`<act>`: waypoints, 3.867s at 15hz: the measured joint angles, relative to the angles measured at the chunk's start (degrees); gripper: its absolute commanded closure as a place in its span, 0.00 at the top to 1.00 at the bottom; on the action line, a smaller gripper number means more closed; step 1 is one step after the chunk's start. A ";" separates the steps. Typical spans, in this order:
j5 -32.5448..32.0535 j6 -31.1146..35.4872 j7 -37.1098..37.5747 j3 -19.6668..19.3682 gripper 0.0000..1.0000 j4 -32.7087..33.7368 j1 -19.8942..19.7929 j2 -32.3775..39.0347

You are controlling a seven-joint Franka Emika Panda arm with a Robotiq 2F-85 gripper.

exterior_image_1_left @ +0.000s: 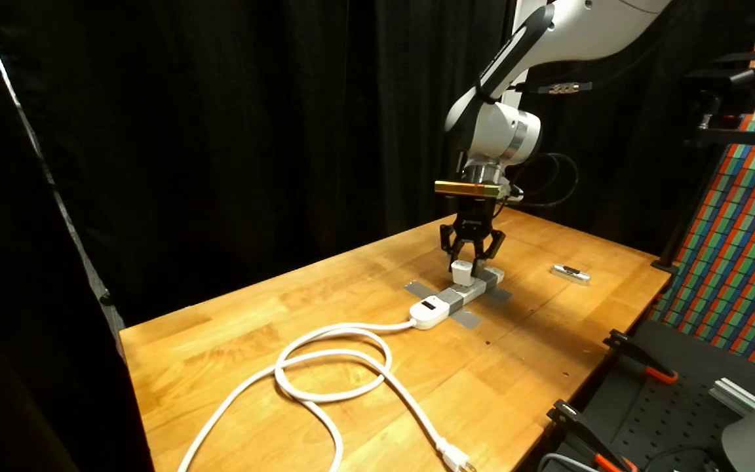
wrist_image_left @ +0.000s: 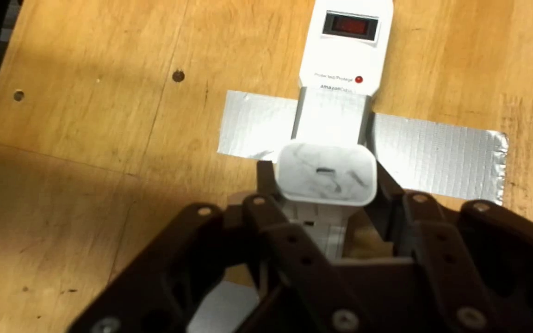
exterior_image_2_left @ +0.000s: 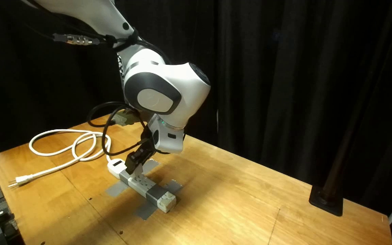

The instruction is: Plug the charger into the adapter

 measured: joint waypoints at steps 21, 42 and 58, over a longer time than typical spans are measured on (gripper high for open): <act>5.14 -1.22 -2.94 -1.23 0.23 1.02 -0.92 1.55; 6.95 0.34 -3.67 -1.44 0.81 -0.23 -0.68 2.13; -1.22 24.93 -11.21 -1.68 0.68 -13.85 7.01 -12.02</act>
